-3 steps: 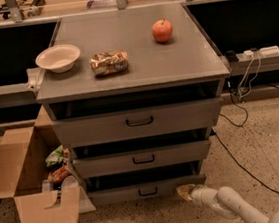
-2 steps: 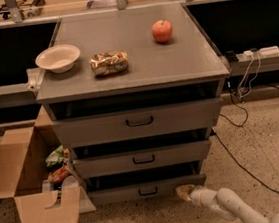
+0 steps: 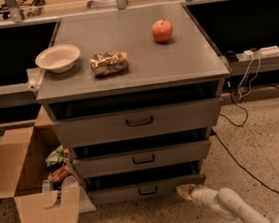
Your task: Close bottom drawer
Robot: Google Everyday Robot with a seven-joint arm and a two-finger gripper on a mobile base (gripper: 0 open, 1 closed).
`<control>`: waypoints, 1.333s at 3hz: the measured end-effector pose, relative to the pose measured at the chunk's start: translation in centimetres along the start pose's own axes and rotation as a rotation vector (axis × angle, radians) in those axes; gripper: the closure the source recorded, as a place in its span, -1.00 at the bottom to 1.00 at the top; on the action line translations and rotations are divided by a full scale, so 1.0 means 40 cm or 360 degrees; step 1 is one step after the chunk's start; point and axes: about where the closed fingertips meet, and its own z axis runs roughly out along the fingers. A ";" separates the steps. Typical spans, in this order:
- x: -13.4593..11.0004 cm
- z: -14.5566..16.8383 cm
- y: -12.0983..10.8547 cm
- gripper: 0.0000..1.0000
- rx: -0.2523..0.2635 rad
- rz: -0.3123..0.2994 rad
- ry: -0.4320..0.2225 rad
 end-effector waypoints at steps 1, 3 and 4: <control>-0.001 0.012 0.017 1.00 -0.0020 0.0027 -0.0020; -0.030 0.006 0.024 1.00 -0.0086 0.0048 -0.0121; -0.044 -0.053 0.057 1.00 -0.0190 -0.0022 -0.0188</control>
Offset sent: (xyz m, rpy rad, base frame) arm 0.0743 -0.0410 0.0198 0.1316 -0.0890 -0.1708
